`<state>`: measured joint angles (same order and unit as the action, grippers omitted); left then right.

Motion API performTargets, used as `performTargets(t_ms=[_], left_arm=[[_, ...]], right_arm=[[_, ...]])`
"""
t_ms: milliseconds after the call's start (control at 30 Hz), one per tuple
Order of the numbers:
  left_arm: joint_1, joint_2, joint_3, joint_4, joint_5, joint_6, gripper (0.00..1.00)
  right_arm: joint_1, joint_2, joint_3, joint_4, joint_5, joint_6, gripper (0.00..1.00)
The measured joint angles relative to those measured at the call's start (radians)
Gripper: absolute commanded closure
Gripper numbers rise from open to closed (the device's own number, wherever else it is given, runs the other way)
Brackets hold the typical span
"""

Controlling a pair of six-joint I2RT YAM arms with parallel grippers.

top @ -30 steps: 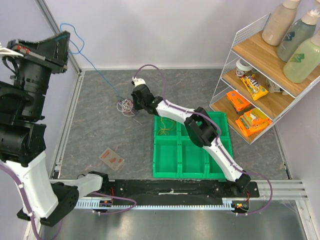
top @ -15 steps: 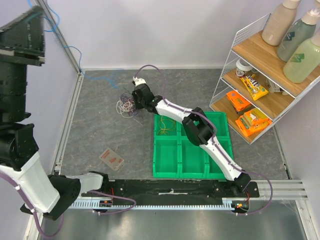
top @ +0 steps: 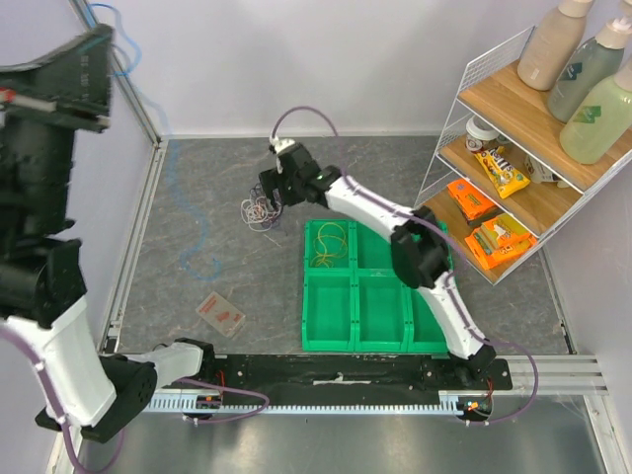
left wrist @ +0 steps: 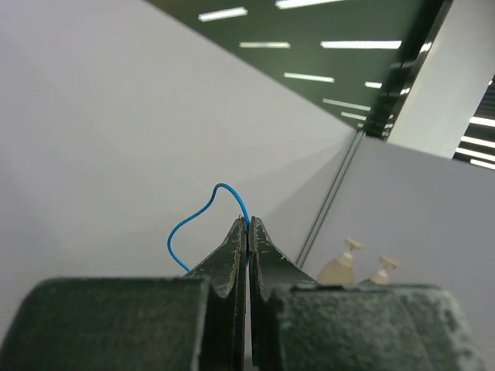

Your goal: Untangle the cables

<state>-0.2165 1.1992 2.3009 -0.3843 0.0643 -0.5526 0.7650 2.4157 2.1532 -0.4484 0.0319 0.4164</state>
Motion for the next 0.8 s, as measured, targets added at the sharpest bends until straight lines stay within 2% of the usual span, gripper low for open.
performTargets(t_ms=[133, 267, 400, 500, 633, 800], left_arm=[[0.0, -0.004, -0.124, -0.039, 0.053, -0.001, 0.98], [0.0, -0.006, -0.229, -0.075, 0.12, -0.012, 0.98], [0.0, -0.016, -0.313, -0.076, 0.237, -0.058, 0.98], [0.0, -0.043, -0.43, 0.021, 0.375, -0.143, 0.98], [-0.007, -0.033, -0.589, 0.211, 0.558, -0.308, 0.98], [-0.097, 0.053, -0.666, 0.345, 0.615, -0.403, 0.98]], right_arm=[[-0.003, -0.241, -0.066, -0.066, -0.077, -0.081, 0.02], [-0.005, -0.423, -0.048, -0.093, -0.133, -0.142, 0.02], [-0.002, -0.536, -0.09, -0.122, -0.076, -0.155, 0.02], [-0.004, -0.621, -0.196, -0.165, 0.035, -0.15, 0.02], [-0.009, -0.785, -0.431, -0.2, 0.131, -0.139, 0.02], [-0.01, -1.072, -0.718, -0.182, 0.146, -0.155, 0.02]])
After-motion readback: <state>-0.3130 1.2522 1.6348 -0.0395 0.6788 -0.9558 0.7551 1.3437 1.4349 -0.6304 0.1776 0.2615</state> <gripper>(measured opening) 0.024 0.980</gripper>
